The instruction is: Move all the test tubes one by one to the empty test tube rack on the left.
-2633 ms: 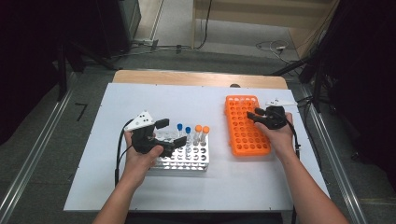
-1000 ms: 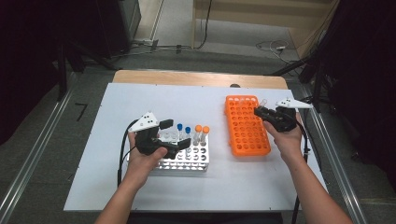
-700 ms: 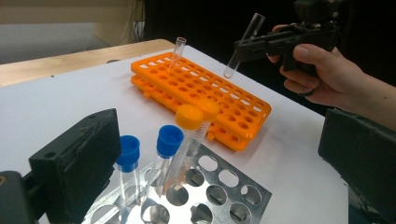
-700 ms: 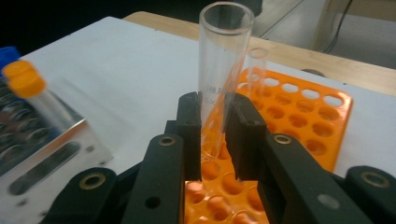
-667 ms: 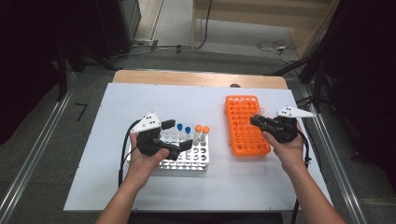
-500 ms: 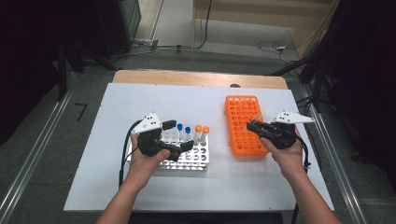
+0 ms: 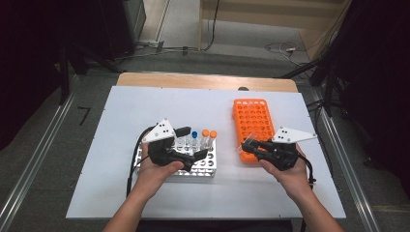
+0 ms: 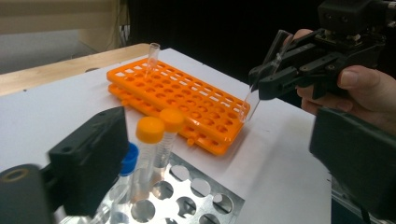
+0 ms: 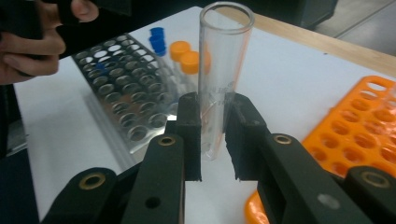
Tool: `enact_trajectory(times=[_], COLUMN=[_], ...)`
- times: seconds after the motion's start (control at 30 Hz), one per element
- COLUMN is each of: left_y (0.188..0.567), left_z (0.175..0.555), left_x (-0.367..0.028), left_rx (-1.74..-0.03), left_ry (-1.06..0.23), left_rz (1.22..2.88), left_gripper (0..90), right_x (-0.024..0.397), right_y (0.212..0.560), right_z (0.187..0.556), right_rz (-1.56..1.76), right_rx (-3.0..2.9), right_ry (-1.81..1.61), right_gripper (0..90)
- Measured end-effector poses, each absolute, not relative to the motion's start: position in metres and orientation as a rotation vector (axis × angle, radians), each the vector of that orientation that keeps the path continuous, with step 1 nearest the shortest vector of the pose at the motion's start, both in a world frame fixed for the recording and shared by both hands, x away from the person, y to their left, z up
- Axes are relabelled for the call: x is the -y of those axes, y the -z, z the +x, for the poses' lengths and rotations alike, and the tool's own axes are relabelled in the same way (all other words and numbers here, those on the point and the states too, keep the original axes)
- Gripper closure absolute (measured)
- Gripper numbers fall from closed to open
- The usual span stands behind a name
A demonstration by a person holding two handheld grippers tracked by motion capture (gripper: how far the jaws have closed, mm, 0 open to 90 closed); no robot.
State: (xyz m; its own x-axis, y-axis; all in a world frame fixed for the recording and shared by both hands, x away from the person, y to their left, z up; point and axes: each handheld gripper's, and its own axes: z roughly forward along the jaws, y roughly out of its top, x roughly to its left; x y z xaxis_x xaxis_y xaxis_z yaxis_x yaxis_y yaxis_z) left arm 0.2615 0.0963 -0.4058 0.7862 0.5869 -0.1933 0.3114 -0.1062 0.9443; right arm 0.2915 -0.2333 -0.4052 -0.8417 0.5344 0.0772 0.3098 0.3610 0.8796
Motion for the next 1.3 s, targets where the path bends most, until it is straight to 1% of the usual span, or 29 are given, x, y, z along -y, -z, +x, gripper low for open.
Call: enact_trajectory(times=[0.07, 0.13, 0.23, 0.4, 0.57, 1.0, 1.1, 1.3], left_y=[0.405, 0.404, 0.403, 0.402, 0.402, 0.402, 0.403, 0.404], left_z=[0.260, 0.258, 0.256, 0.255, 0.253, 0.250, 0.250, 0.250], left_x=[-0.093, -0.089, -0.085, -0.080, -0.073, -0.055, -0.054, -0.052], left_rx=[-0.710, -0.702, -0.679, -0.636, -0.573, -0.502, -0.505, -0.506], left_ry=[-0.282, -0.277, -0.265, -0.228, -0.183, -0.128, -0.123, -0.135], left_rz=[1.716, 1.720, 1.724, 1.714, 1.738, 1.770, 1.777, 1.784], left_gripper=[13.3, 17.9, 27.3, 40.1, 52.4, 67.9, 70.4, 72.3], right_x=[0.228, 0.224, 0.218, 0.207, 0.197, 0.177, 0.175, 0.174], right_y=[0.405, 0.406, 0.406, 0.408, 0.410, 0.411, 0.411, 0.410], right_z=[0.289, 0.287, 0.284, 0.278, 0.274, 0.264, 0.262, 0.261], right_rz=[0.740, 0.722, 0.701, 0.667, 0.644, 0.575, 0.566, 0.564], right_rx=[-2.420, -2.437, -2.462, -2.501, -2.534, -2.591, -2.597, -2.600], right_ry=[-1.480, -1.487, -1.487, -1.493, -1.490, -1.495, -1.498, -1.498], right_gripper=[73.8, 73.8, 73.8, 73.8, 73.8, 73.8, 73.8, 73.8])
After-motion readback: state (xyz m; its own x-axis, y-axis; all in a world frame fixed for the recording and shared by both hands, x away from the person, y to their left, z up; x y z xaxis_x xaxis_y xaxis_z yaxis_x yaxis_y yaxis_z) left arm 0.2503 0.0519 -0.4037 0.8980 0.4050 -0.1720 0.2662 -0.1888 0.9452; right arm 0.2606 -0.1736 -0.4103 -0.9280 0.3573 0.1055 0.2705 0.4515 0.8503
